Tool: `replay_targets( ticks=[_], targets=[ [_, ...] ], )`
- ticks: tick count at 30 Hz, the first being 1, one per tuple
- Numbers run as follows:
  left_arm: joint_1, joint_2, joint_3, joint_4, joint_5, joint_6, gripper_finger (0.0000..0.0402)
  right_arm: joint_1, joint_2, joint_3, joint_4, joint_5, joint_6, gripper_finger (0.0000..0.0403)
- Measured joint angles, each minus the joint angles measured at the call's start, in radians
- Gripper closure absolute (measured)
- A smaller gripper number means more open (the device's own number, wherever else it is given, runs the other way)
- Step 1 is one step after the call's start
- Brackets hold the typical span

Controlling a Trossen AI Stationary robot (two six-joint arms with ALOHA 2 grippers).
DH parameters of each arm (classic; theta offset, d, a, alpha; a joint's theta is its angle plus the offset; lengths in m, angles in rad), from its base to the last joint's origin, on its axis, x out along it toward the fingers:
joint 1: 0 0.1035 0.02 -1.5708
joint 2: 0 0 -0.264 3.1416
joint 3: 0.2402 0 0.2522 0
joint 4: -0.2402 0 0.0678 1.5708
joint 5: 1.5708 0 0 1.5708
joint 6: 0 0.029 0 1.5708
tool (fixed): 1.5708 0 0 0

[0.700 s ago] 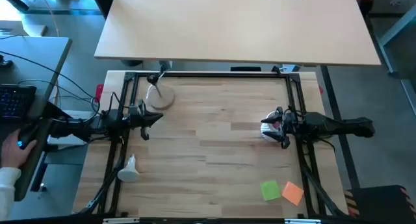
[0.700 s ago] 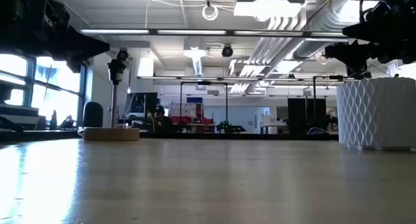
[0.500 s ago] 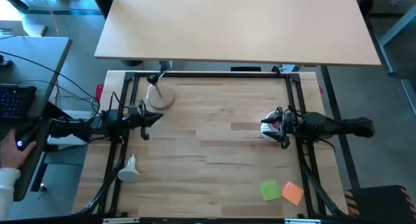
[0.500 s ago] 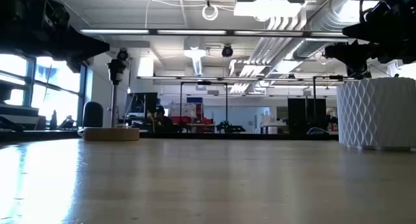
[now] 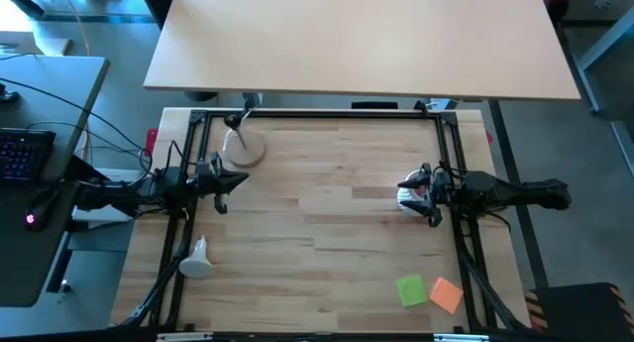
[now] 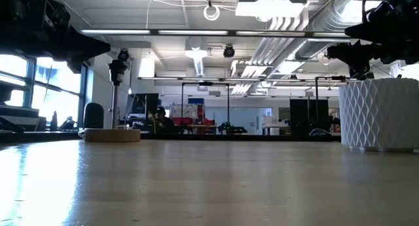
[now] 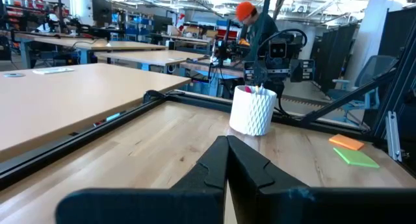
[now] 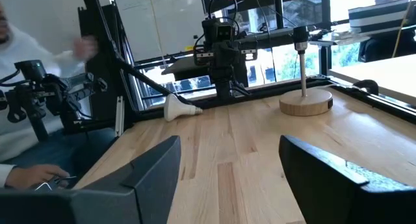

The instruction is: Screw lightbulb

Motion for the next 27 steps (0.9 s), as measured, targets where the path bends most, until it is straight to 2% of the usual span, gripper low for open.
replay_targets(
  ticks=[18, 24, 27],
  targets=[
    [0.0, 0.0, 0.0, 0.0, 0.0, -0.002, 0.0402, 0.0, 0.0, 0.0, 0.0, 0.0, 0.0, 0.0144],
    [0.0, 0.0, 0.0, 0.019, 0.045, -0.222, 0.0401, 0.0, 0.0, 0.0, 0.0, 0.0, 0.0, 0.0144],
    [0.0, 0.004, 0.0, 0.056, -0.016, -0.351, 0.0402, 0.0, 0.0, 0.0, 0.0, 0.0, 0.0, 0.0144]
  ],
)
